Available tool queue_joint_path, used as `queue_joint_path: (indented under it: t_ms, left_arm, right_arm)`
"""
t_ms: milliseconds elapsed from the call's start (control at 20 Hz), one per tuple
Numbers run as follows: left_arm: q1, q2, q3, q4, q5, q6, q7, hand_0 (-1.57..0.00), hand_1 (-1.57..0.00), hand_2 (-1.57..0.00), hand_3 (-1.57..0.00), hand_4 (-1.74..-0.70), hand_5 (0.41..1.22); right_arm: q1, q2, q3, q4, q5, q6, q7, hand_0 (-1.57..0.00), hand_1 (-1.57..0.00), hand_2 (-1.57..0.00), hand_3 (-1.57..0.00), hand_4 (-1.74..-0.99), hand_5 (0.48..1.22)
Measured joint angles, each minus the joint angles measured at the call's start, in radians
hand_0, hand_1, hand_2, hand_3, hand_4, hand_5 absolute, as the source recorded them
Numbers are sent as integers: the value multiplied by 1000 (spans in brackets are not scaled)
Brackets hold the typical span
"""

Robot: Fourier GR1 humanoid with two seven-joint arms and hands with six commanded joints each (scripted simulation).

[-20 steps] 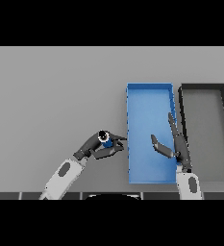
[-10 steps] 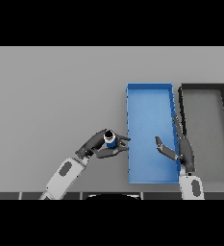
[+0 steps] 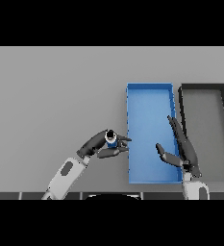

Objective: Pick up the blue pipe and place it into the blue bin.

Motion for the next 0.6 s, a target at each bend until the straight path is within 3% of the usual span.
queue_joint_path:
  t_ms: [200, 350, 600]
  left_arm:
    - [0, -12, 12, -20, -13, -10, 10, -1571, -1571, -1571, -1571, -1467, 1221]
    - [0, -11, 26, -27, -24, -21, 23, -1571, -1571, -1571, -1571, -1467, 1221]
    - [19, -23, 33, -44, -51, -36, 18, -1571, -1571, -1571, -1571, -1467, 1221]
  right_arm:
    - [-142, -106, 32, -104, -199, 122, 198, 1, -11, -106, 0, -1247, 568]
    - [-259, -149, 79, -126, -235, 143, 334, 1, -5, -90, 1, -1270, 558]
    - [-424, -159, 178, -121, -225, 194, 396, 1, -1, -42, 1, -1302, 559]
